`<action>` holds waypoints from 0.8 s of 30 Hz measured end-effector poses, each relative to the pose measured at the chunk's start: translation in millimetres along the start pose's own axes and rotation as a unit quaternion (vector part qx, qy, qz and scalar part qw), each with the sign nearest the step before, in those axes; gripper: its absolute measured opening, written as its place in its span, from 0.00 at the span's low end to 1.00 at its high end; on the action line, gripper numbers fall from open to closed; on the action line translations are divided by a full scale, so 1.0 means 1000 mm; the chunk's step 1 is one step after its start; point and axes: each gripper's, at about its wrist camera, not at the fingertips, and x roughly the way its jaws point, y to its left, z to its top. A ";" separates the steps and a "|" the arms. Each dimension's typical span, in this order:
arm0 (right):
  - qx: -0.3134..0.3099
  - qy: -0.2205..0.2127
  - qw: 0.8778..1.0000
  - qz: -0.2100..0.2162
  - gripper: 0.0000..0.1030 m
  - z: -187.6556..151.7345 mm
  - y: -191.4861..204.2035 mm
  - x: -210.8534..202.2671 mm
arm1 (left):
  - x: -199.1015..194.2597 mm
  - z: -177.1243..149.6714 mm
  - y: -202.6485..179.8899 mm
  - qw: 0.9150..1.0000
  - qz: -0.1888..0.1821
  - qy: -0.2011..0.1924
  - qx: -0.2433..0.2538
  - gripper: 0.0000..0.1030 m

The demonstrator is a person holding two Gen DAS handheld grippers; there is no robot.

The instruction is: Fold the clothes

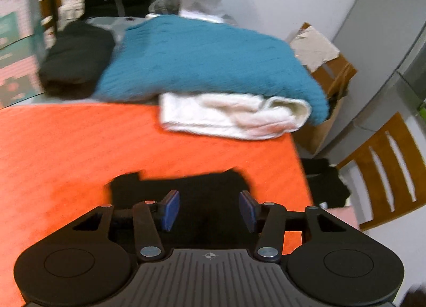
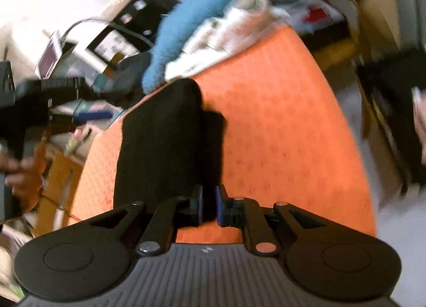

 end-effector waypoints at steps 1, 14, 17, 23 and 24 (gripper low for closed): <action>-0.020 -0.001 1.000 -0.003 0.15 0.008 0.005 0.001 | -0.004 -0.006 0.009 1.000 0.006 0.005 -0.005 0.52; -0.159 -0.002 0.987 -0.009 0.34 0.080 0.064 0.068 | -0.025 -0.070 0.080 0.998 0.027 0.036 -0.052 0.57; -0.180 0.001 0.983 -0.029 0.34 0.077 0.069 0.081 | -0.021 -0.075 0.087 0.997 0.025 0.041 -0.057 0.59; -0.197 0.034 0.977 -0.070 0.32 0.066 0.061 0.100 | -0.012 -0.074 0.103 0.996 0.001 0.036 -0.086 0.66; -0.192 0.038 0.978 -0.070 0.32 0.067 0.059 0.101 | -0.010 -0.073 0.106 0.995 -0.005 0.034 -0.092 0.67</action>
